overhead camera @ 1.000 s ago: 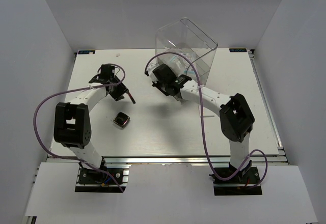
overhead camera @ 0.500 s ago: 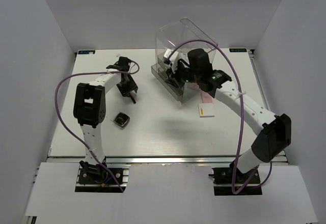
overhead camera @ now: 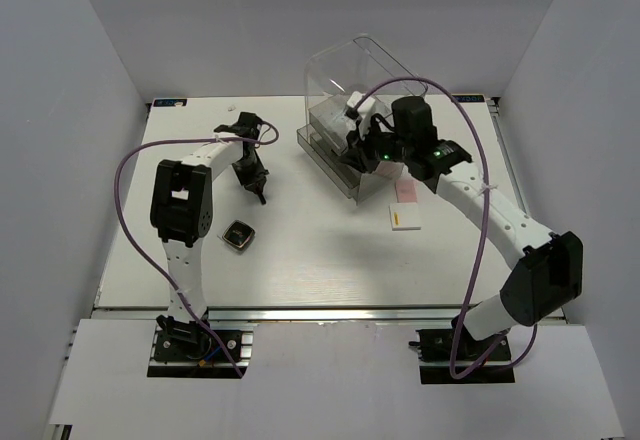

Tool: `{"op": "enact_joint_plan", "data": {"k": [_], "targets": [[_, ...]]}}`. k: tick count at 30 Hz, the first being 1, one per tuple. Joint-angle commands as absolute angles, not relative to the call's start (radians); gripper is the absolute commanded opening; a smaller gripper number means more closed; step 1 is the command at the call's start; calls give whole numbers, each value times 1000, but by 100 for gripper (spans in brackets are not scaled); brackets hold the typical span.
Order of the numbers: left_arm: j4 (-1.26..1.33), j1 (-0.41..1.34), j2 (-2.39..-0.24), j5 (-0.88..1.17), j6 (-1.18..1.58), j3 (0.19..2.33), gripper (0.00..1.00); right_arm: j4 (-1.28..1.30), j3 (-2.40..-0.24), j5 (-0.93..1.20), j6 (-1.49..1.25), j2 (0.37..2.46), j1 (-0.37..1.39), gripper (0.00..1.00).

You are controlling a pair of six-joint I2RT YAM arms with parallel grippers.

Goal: Organize the makeup

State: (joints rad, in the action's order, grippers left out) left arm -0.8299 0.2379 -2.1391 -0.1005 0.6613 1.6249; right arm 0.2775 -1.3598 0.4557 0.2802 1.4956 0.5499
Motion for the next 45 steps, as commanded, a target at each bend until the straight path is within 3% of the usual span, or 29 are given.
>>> {"op": "enact_joint_plan", "data": {"k": [1,4,5,9,10,13,14,16,17,25,28,29,30,38,40,43,45], "targets": [[-806,238,-2122,-48,661,1602,0,193,-1352,505,233,1434,511,28],[-683,239,-2036,108,724,1566,0,36,-1283,514,212,1350,471,68],[-636,242,-1975,148,750,1551,0,-38,-1194,508,210,1275,459,89],[-367,271,-1855,300,917,1454,0,-294,-1022,445,213,1149,453,89],[-283,278,-1845,316,978,1444,0,-284,-1028,448,207,1149,453,86],[-163,294,-1839,356,1073,1425,0,-204,-1077,500,151,1177,425,46],[-138,301,-1842,360,1090,1427,0,-199,-1077,518,125,1180,414,26],[-89,307,-1853,364,1133,1431,0,-202,-1066,546,117,1166,414,10],[-68,311,-1856,362,1147,1431,0,-204,-1060,554,114,1160,414,7],[-26,362,-1989,319,1242,1551,1,-203,-1034,551,106,1137,414,5],[-74,370,-2006,284,1241,1575,23,-196,-1029,538,109,1129,414,5],[-80,371,-2008,284,1243,1577,38,-196,-1028,534,110,1126,414,5],[-84,373,-2009,285,1243,1574,44,-193,-1026,529,110,1124,413,6],[-121,376,-1987,279,1195,1592,56,-170,-1023,557,152,1115,411,10],[-172,374,-1950,247,1141,1600,45,-170,-1026,557,153,1109,405,4],[-221,374,-1872,169,1104,1551,0,-176,-1035,531,134,1100,391,0],[-258,373,-1842,118,1098,1490,0,-192,-1051,499,78,1092,377,0]]}}
